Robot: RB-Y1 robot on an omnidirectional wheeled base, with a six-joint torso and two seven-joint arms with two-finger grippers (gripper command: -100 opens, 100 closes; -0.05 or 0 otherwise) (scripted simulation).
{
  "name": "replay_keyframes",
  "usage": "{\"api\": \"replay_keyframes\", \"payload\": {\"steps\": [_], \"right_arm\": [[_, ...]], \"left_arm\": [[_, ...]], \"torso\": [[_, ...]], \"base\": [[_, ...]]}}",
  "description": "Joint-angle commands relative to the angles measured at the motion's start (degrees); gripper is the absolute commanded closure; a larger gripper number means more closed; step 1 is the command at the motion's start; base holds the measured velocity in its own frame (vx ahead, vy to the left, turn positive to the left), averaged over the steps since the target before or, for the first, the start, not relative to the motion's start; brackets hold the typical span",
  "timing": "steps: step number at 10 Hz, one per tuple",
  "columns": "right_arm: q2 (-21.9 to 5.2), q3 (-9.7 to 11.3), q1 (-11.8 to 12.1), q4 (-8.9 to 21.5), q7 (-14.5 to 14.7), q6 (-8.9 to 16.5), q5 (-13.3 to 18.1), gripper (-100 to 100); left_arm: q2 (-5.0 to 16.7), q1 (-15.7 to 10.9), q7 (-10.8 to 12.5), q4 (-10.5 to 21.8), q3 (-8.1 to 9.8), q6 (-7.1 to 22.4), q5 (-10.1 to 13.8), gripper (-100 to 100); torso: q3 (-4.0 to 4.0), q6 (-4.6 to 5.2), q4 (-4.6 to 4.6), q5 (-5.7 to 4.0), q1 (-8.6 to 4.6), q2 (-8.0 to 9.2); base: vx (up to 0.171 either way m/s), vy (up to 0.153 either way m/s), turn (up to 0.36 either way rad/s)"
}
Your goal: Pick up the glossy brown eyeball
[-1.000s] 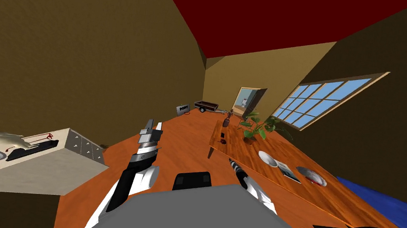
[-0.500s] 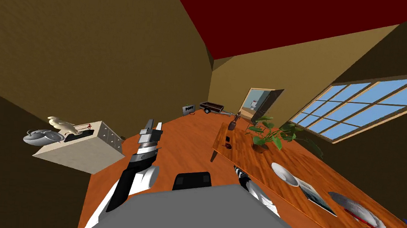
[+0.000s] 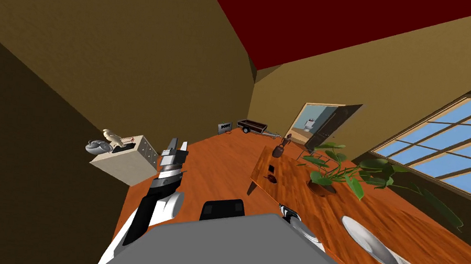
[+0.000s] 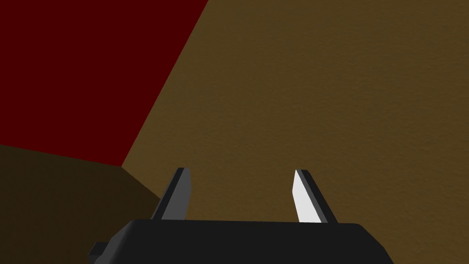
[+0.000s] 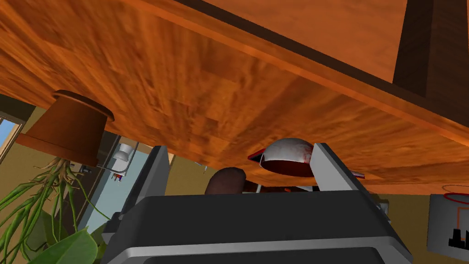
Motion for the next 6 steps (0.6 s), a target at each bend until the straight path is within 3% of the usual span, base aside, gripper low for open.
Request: {"api": "replay_keyframes", "payload": {"steps": [1,3,6], "right_arm": [[-0.3,1.1,0.8,1.7,1.5,2.6,1.8,-100],[-0.3,1.1,0.8,1.7,1.5,2.6,1.8,-100],[0.0,2.4,0.7,5.8,3.4,5.4,6.1,-100]], "left_arm": [[0.0,0.0,0.0,0.0,0.00,0.0,0.0,0],[0.0,0.0,0.0,0.0,0.00,0.0,0.0,0],[0.0,0.0,0.0,0.0,0.00,0.0,0.0,0]], "torso": [[0.00,0.00,0.00,0.00,0.00,0.00],[0.04,0.00,0.02,0.01,0.05,0.07],[0.07,0.00,0.03,0.01,0.04,0.12]], "base": [[0.093,-0.013,0.203],[0.054,-0.016,0.045],[0.074,-0.027,0.161]]}}
